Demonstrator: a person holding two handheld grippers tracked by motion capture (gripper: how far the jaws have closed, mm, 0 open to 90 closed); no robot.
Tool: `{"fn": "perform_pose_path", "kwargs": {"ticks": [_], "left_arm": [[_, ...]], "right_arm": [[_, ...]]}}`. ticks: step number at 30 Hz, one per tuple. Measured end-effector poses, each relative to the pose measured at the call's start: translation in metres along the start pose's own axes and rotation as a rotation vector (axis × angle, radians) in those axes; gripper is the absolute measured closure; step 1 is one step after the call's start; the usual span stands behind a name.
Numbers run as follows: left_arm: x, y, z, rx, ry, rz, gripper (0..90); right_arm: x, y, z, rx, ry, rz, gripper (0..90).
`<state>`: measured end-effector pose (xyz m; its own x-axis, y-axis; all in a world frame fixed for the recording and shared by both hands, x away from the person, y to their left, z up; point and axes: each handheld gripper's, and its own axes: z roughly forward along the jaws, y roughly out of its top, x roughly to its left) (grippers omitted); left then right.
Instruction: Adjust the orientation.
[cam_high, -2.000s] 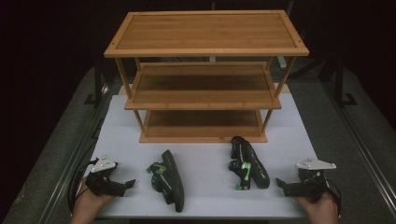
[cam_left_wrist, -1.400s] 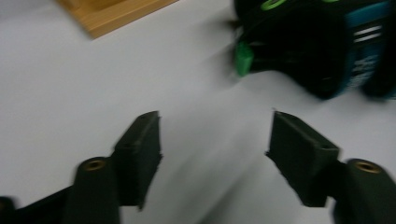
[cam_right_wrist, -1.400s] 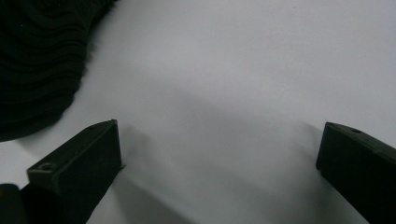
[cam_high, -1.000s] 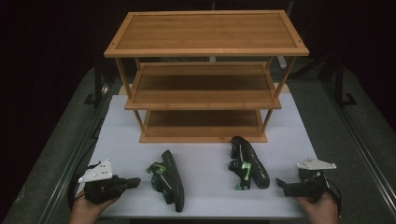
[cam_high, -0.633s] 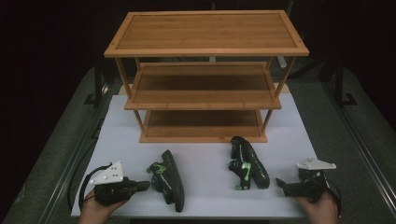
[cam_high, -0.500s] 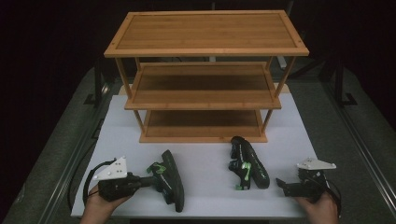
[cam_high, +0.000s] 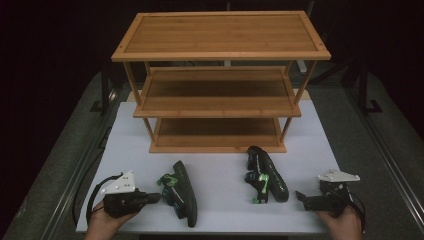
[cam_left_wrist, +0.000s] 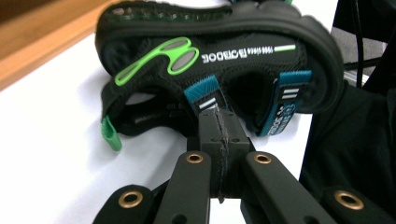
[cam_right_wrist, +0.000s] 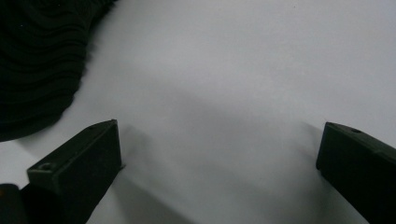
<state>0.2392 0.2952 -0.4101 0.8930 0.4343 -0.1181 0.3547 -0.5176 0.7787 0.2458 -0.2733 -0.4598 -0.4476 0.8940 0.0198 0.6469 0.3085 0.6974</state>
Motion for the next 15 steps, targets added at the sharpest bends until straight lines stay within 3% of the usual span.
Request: {"fn": "perform_pose_path", "kwargs": {"ticks": [15], "left_arm": [[0.002, 0.021, 0.018, 0.006, -0.035, 0.050, 90.0]], "right_arm": [[0.000, 0.000, 0.000, -0.001, 0.000, -0.001, 0.0]]}}
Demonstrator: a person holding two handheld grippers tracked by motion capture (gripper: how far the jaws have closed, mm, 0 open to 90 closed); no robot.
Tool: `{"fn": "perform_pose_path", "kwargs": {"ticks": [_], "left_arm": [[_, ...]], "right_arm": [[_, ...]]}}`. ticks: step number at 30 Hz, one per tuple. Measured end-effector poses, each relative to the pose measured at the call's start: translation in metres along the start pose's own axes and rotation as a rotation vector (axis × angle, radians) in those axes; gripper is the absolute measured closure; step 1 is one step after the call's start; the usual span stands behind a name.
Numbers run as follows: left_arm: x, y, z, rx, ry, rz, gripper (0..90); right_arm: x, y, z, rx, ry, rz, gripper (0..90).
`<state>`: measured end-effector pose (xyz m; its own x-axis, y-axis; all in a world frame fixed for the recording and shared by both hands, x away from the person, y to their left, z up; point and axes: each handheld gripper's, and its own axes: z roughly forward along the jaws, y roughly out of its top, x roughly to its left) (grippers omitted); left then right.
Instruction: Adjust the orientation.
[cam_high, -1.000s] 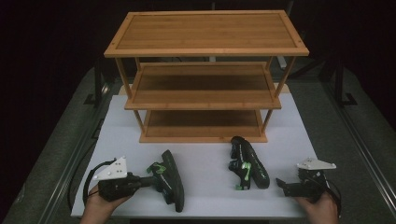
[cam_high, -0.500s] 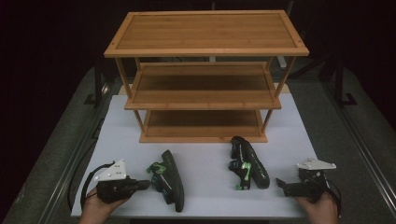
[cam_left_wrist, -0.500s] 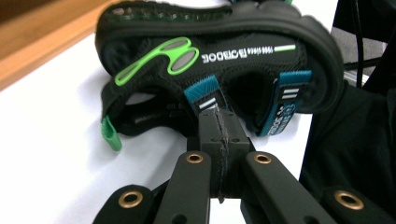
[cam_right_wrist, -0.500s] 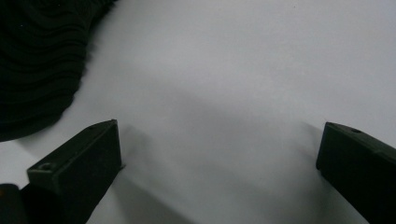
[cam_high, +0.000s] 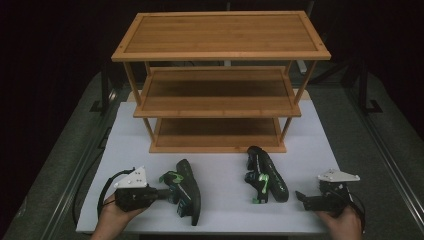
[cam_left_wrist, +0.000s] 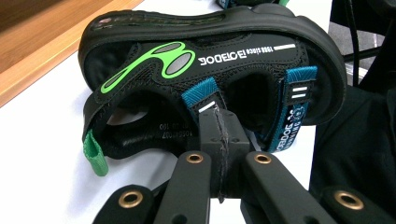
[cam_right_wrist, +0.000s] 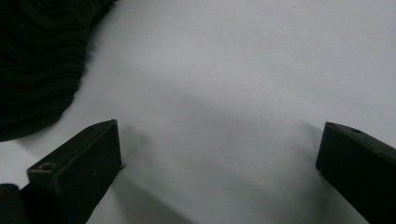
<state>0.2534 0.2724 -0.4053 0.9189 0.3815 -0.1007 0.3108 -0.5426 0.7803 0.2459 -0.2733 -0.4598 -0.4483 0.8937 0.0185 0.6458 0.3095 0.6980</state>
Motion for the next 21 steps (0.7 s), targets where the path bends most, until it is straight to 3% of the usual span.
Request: {"fn": "perform_pose_path", "kwargs": {"ticks": [14, 21], "left_arm": [[0.002, 0.021, 0.015, -0.015, -0.023, 0.036, 90.0], [0.000, 0.042, 0.030, -0.031, -0.035, 0.075, 90.0]], "right_arm": [[0.000, 0.000, 0.000, 0.000, 0.000, 0.000, 0.0], [0.000, 0.000, 0.000, 0.000, 0.000, 0.000, 0.0]]}}
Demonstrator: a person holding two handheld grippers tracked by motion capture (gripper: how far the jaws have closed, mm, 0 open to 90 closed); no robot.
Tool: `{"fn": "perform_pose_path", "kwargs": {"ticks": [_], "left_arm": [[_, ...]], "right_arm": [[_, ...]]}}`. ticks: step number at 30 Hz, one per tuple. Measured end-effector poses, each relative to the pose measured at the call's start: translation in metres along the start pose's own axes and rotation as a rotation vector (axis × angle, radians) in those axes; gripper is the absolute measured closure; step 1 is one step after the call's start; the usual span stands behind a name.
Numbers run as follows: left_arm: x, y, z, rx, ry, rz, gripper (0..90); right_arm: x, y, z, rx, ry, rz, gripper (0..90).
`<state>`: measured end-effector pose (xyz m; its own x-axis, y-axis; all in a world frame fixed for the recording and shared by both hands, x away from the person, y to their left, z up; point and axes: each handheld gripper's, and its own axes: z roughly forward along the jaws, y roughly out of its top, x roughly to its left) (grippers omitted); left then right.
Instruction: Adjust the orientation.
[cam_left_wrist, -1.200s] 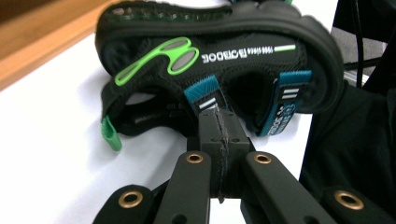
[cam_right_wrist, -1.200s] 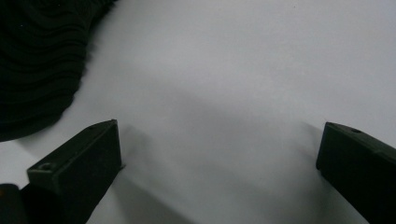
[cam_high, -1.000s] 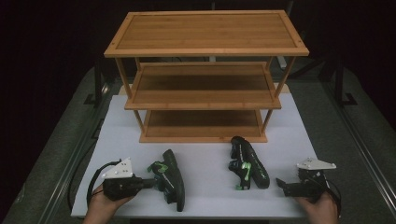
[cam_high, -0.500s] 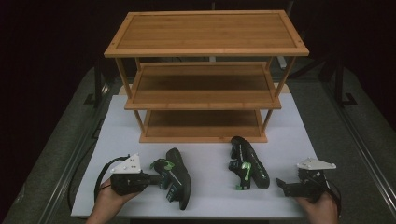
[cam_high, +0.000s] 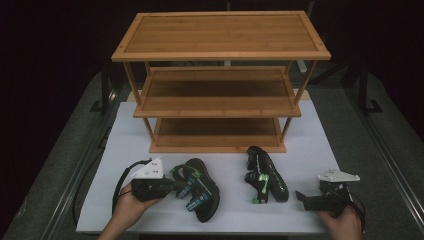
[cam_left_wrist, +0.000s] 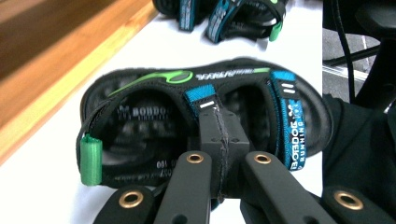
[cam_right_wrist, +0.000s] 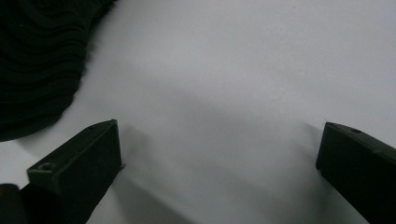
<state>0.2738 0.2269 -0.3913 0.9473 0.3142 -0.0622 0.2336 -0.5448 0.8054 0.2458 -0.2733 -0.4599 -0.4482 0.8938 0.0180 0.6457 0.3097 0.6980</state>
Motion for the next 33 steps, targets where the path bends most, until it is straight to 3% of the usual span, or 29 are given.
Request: {"fn": "perform_pose_path", "kwargs": {"ticks": [3, 9, 15, 17, 19, 25, 33], "left_arm": [[0.001, 0.009, 0.014, 0.025, 0.022, 0.034, 90.0], [0.004, 0.015, 0.018, 0.020, 0.023, 0.034, 90.0], [0.008, 0.019, 0.011, -0.014, 0.018, 0.030, 90.0], [0.013, 0.025, 0.005, -0.043, 0.032, 0.034, 90.0], [0.019, 0.033, 0.001, -0.051, 0.057, 0.037, 84.1], [0.041, 0.046, 0.007, -0.010, 0.087, 0.041, 68.0], [0.057, 0.043, 0.026, 0.048, 0.075, 0.022, 71.5]], "right_arm": [[0.000, 0.000, 0.000, -0.001, 0.000, -0.001, 0.0], [0.000, 0.000, 0.000, -0.001, 0.001, -0.001, 0.0], [0.000, 0.000, 0.000, -0.001, 0.001, -0.001, 0.0], [0.000, 0.000, 0.000, -0.002, 0.001, 0.000, 0.0], [0.000, 0.000, 0.000, -0.001, 0.001, 0.000, 0.0], [0.000, 0.000, 0.000, -0.003, 0.001, 0.000, 0.0], [0.000, 0.000, 0.000, -0.003, 0.001, 0.000, 0.0]]}}
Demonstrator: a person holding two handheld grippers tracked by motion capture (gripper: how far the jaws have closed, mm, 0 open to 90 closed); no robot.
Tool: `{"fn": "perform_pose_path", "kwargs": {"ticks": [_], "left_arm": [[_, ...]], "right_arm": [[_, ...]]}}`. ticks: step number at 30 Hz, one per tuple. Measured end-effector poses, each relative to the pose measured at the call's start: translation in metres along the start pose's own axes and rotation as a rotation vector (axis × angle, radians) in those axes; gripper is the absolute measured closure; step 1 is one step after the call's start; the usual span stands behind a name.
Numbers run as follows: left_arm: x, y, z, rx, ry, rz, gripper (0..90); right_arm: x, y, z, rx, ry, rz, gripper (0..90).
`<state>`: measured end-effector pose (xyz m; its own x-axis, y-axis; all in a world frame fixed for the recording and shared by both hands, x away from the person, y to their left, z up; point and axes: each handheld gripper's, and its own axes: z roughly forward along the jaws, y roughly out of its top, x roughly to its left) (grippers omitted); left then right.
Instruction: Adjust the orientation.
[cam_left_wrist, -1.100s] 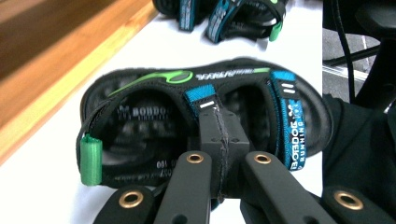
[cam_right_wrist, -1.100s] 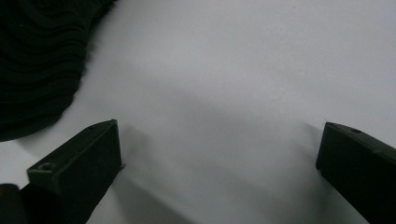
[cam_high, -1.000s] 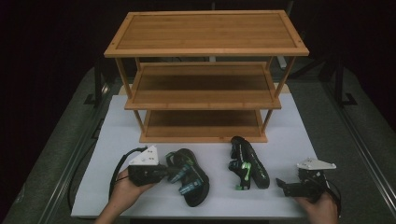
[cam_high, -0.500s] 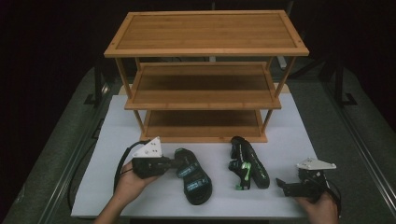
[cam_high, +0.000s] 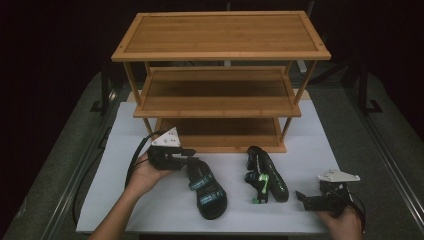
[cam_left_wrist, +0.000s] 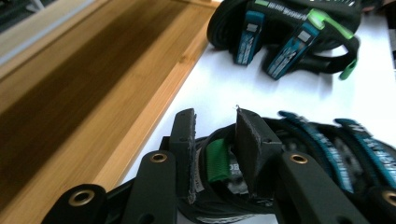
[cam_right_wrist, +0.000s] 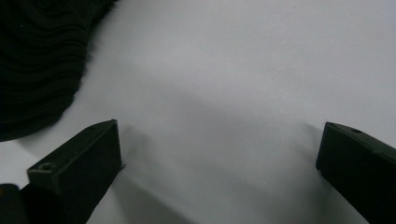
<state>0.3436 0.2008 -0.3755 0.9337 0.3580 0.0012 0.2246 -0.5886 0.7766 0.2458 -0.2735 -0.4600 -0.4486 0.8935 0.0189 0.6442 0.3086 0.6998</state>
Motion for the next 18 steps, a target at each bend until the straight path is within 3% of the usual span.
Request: {"fn": "perform_pose_path", "kwargs": {"ticks": [2, 4, 13, 18], "left_arm": [[0.001, 0.000, 0.002, -0.004, -0.010, -0.002, 82.5], [0.001, 0.001, 0.002, 0.000, -0.005, -0.001, 87.0], [0.005, 0.000, -0.006, 0.003, 0.009, -0.025, 88.3], [0.008, -0.006, -0.018, 0.001, 0.044, -0.039, 88.3]], "right_arm": [[0.000, 0.000, 0.000, 0.000, 0.000, -0.001, 0.0], [0.000, 0.000, 0.000, 0.000, 0.000, -0.001, 0.0], [0.000, 0.000, 0.000, 0.000, 0.000, 0.000, 0.0], [0.000, 0.000, 0.000, 0.000, 0.000, -0.001, 0.0]]}}
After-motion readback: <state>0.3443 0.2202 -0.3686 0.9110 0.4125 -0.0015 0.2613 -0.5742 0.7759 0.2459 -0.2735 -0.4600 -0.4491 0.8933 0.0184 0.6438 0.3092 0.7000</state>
